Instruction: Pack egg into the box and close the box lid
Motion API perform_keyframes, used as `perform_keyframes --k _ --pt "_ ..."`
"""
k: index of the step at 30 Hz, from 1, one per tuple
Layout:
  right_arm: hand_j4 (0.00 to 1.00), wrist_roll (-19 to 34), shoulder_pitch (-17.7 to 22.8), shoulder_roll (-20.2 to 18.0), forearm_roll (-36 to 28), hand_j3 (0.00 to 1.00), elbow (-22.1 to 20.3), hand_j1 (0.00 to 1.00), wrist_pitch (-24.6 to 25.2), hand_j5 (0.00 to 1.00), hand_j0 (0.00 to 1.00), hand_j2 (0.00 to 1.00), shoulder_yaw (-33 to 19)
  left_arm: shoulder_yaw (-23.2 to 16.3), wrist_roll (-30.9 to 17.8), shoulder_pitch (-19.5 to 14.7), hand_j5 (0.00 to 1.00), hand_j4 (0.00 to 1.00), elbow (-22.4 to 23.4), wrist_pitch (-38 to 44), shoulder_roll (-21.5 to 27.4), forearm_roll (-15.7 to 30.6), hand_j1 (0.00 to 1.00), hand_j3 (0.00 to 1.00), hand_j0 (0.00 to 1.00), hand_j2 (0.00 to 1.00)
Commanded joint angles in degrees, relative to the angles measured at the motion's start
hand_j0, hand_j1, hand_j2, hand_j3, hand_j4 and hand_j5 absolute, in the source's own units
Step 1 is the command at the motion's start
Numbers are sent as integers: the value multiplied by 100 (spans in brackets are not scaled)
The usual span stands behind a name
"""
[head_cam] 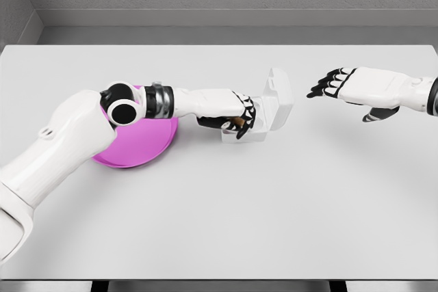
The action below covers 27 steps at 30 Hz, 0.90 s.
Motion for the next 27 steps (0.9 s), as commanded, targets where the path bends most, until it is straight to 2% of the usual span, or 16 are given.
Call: perform_keyframes --k 1,4,17,27 --pt "100 -3 0 -11 -32 100 3 100 15 100 100 100 0 8 10 0 26 26 68 20 -9 31 26 26 26 26" --pt "100 -3 -9 -11 -15 100 -6 100 15 100 100 100 -8 8 10 0 28 28 139 20 -44 31 28 28 28 28" --pt "100 -3 -9 -11 -24 100 -6 100 15 100 100 100 -8 8 18 -9 52 52 227 20 -44 57 52 52 52 52" --pt "100 -3 -9 -2 -24 100 -6 100 15 100 100 100 -8 8 18 -9 58 58 236 20 -62 66 58 58 58 58"
